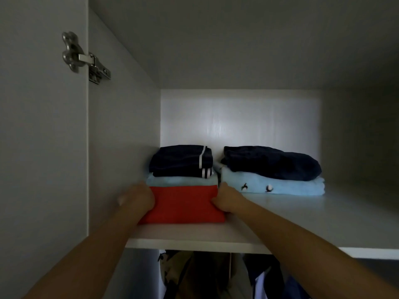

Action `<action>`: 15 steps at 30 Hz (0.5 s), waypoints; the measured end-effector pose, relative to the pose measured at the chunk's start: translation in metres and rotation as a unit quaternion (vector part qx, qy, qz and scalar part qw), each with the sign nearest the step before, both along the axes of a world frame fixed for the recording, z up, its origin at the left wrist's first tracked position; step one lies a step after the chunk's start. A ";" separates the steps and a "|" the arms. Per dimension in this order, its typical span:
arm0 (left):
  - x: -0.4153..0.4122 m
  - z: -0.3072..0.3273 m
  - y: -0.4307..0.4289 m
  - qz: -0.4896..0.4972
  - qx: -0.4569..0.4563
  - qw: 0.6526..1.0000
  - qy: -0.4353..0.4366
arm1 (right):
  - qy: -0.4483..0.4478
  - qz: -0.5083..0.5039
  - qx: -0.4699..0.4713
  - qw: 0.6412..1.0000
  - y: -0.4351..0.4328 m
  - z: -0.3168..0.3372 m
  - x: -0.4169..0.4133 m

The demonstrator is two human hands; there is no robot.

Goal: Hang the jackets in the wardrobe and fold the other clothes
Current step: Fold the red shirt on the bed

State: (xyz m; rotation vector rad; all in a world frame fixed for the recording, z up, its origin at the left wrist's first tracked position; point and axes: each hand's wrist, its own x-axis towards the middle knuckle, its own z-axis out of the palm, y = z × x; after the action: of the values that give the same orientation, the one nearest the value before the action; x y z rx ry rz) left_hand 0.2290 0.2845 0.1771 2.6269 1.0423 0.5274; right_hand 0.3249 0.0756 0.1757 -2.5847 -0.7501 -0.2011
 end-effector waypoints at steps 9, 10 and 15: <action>0.032 -0.010 0.004 -0.256 0.009 0.963 0.080 | 0.028 0.136 -0.157 0.978 0.054 -0.014 0.012; 0.039 -0.011 0.011 -0.254 0.008 0.964 0.078 | 0.030 0.127 -0.176 0.976 0.061 -0.012 0.018; 0.072 -0.019 0.040 -0.222 0.006 0.974 0.052 | 0.048 0.101 -0.208 0.972 0.090 -0.008 0.042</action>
State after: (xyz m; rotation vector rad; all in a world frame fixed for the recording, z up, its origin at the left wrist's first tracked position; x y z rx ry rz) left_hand 0.3014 0.3247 0.1582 2.7985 0.4454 0.2938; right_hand 0.3664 0.1654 0.1680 -2.8495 -1.1100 0.1624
